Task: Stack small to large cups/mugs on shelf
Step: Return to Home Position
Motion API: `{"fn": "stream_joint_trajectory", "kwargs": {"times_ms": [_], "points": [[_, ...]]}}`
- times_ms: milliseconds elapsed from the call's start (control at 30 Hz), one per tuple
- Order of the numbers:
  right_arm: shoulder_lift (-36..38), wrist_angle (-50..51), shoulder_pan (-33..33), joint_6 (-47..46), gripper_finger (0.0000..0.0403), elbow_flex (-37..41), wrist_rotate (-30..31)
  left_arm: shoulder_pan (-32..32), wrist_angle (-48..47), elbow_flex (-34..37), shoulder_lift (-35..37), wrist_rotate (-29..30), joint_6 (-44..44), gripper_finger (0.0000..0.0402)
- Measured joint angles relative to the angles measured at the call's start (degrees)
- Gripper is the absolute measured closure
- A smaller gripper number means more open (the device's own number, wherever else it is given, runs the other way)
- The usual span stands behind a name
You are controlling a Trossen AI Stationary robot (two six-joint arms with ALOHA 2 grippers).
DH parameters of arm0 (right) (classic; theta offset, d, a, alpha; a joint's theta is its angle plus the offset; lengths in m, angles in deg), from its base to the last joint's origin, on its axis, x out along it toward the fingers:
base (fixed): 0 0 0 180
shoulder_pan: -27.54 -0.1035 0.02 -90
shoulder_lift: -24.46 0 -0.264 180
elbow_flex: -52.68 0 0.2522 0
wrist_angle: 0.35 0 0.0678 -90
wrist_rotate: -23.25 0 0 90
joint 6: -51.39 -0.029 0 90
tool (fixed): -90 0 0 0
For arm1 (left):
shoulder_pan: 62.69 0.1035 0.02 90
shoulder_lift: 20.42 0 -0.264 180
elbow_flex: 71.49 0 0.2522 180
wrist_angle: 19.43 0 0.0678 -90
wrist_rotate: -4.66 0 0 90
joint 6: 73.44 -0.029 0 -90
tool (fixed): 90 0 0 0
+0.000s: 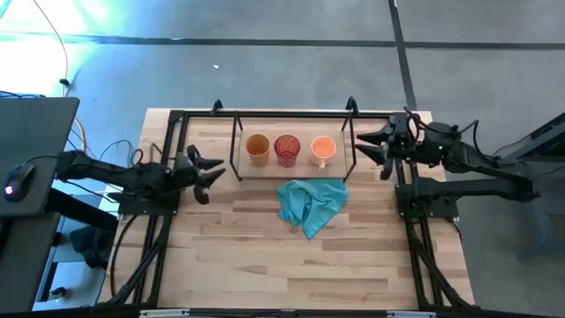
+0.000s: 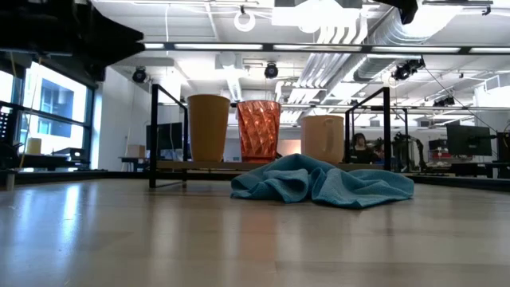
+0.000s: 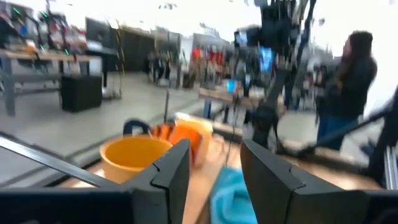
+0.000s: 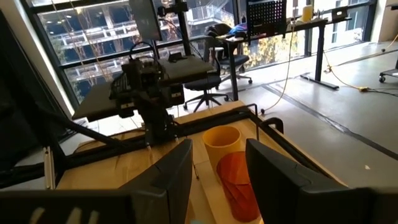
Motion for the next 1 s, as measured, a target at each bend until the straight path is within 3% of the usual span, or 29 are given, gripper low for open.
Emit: {"fn": "stream_joint_trajectory", "kwargs": {"times_ms": [233,500,833,1000], "points": [[0.1,-1.3,0.0,0.1,0.0263,0.0,-0.1,0.0,-6.3,3.1,18.5,0.3,-2.2,0.0319],[0.1,-1.6,1.8,-1.4,0.0263,0.0,-0.3,0.0,-6.8,2.7,18.8,-0.2,-6.4,0.0352],[0.1,-1.6,3.5,-3.4,0.0263,0.0,-0.8,0.0,-10.8,3.3,18.8,1.6,-9.9,0.0355],[0.1,-1.6,4.8,-5.1,0.0263,0.0,-1.0,0.0,-10.1,5.1,18.8,-1.6,-10.2,0.0355]]}}
